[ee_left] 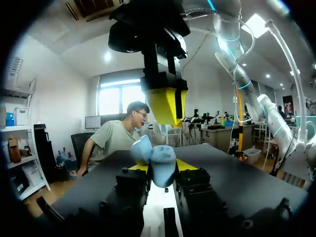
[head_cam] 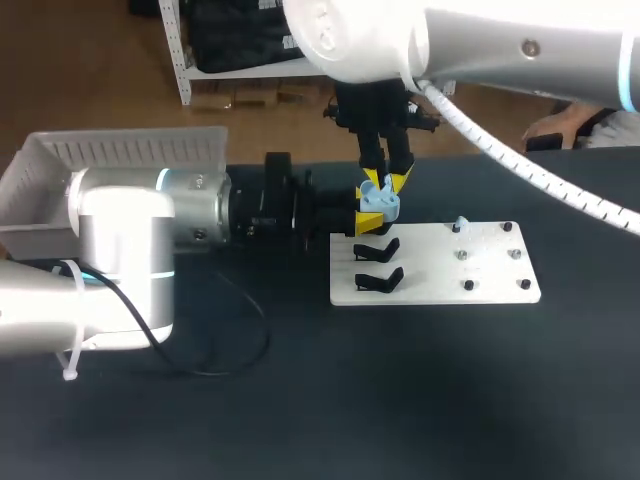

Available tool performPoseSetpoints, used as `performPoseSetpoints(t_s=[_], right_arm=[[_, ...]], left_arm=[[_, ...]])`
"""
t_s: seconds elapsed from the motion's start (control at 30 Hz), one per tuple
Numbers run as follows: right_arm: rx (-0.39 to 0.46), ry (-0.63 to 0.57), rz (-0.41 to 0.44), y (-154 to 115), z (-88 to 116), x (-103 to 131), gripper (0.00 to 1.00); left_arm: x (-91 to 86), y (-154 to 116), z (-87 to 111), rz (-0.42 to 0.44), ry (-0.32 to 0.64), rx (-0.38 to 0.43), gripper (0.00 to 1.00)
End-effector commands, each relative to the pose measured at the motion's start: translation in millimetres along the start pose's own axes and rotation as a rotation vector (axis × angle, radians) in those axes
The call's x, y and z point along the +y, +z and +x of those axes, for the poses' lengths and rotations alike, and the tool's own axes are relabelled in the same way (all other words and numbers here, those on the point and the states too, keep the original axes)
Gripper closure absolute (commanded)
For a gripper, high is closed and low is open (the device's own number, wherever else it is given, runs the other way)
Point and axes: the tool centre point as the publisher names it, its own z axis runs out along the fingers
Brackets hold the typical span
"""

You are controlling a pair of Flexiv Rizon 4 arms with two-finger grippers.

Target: Pick up each earbud case from the left stands, insert the matching earbuds, close the lid, and place the case in the box.

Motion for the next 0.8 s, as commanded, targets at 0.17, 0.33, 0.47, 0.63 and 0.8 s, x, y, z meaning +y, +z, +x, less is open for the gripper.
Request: performPoseSetpoints(t_s=[0.17, 0.33, 0.47, 0.63, 0.8], right_arm=[[0.0, 0.024, 0.029, -0.7, 5.0, 4.0, 1.0], [-0.005, 0.016, 0.046, 2.5, 6.1, 4.2, 1.0], [-0.013, 0.006, 0.053, 5.2, 5.7, 4.8, 1.0], [-0.018, 0.002, 0.056, 9.0, 3.8, 4.7, 1.0], [-0.011, 0.007, 0.05, 11.3, 2.6, 2.8, 1.0]], left_arm=[[-1.4, 0.3, 1.0, -0.005, 0.004, -0.005, 1.0], [-1.4, 0.3, 1.0, -0.005, 0.004, -0.005, 1.0], [-1.4, 0.3, 1.0, -0.005, 0.004, -0.005, 1.0], [-1.4, 0.3, 1.0, -0.005, 0.004, -0.005, 1.0], [-3.1, 1.3, 1.7, 0.001, 0.012, 0.003, 1.0]])
